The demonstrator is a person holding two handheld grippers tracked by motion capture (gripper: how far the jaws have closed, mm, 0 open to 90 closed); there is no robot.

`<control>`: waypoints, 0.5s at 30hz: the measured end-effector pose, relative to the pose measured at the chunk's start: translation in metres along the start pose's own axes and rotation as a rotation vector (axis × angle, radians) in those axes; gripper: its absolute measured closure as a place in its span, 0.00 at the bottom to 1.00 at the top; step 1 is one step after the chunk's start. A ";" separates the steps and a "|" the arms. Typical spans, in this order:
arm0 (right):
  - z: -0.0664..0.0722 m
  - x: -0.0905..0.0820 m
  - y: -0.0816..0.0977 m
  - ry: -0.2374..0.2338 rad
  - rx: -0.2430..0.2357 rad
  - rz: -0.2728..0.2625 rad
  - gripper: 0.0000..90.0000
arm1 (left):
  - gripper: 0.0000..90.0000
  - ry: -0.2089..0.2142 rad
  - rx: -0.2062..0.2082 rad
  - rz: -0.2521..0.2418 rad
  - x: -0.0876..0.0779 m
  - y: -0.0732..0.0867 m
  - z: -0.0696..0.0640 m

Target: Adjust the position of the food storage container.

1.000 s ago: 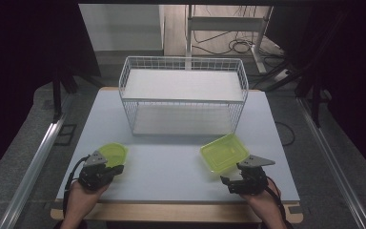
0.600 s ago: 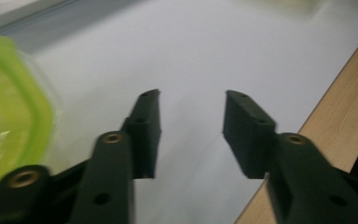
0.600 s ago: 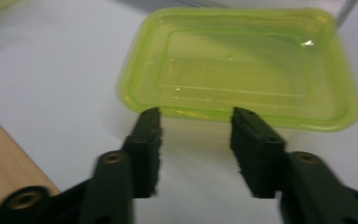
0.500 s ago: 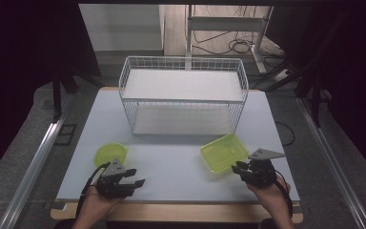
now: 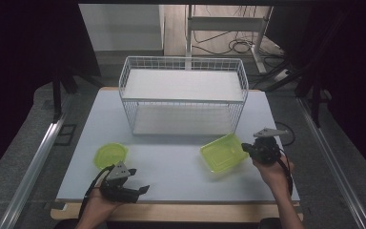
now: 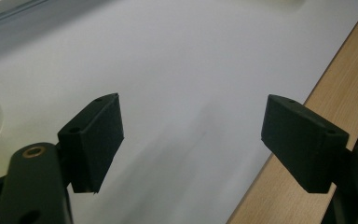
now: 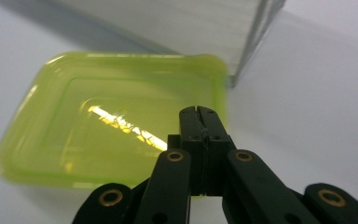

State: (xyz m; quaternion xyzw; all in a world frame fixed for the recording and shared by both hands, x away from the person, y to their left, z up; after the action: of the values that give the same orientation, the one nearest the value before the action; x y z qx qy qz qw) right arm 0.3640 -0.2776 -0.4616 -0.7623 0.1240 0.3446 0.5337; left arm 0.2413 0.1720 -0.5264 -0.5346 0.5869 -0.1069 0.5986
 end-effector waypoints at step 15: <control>-0.028 0.024 0.019 0.040 0.035 0.039 0.99 | 0.21 -0.025 0.049 0.028 0.003 0.001 -0.002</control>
State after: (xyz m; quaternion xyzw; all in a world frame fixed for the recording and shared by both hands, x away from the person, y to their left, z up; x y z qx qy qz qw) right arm 0.3823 -0.3062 -0.4860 -0.7570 0.1557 0.3373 0.5375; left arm 0.2397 0.1686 -0.5285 -0.5128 0.5840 -0.1060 0.6203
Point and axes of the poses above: each handheld gripper's, and its own axes: x roughly forward along the jaws, y roughly out of its underside, z roughly to its left, the point moved 1 cm from there along x, roughly forward along the jaws, and after that the axes turned 15 degrees about y, right-handed, at the moved point
